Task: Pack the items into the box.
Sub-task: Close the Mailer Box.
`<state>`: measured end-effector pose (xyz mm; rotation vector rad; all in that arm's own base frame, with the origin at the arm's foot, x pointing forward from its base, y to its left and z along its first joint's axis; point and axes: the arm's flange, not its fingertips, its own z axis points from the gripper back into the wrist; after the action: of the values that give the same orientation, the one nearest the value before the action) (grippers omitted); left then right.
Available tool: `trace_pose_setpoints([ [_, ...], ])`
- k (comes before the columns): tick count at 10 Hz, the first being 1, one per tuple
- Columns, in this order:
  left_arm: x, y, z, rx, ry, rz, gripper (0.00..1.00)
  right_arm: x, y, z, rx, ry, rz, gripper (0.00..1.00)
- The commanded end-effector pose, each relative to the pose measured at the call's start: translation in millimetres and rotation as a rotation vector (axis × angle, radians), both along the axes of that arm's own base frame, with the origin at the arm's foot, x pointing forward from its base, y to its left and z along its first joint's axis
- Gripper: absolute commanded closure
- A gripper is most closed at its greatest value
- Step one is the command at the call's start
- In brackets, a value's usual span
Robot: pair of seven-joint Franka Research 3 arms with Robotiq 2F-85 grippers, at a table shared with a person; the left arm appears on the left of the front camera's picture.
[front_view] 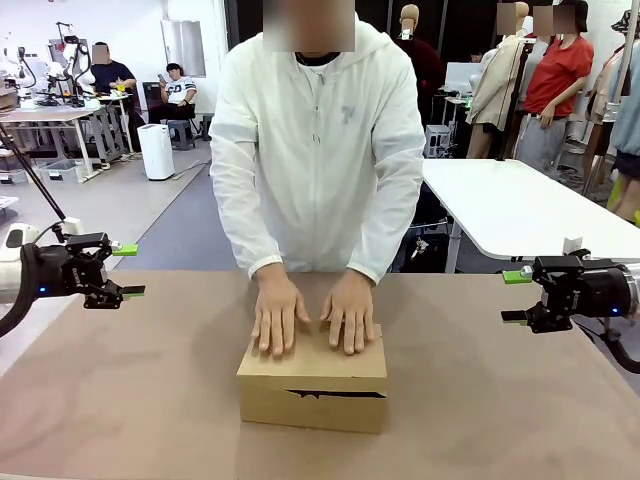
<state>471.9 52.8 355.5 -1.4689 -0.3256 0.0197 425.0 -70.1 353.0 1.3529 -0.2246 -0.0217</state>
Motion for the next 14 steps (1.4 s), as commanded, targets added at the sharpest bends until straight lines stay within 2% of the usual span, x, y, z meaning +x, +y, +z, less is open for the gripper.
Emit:
trace_pose_setpoints([
  [1, -2.0, 2.2, 2.8, 0.011, -0.012, -0.004, 0.0, 0.7, 2.4, 0.1, 0.017, -0.013, -0.012, 0.0],
  [14, -2.0, 2.2, 2.8, 0.011, -0.012, -0.004, 0.0, 0.7, 2.4, 0.1, 0.017, -0.013, -0.012, 0.0],
])
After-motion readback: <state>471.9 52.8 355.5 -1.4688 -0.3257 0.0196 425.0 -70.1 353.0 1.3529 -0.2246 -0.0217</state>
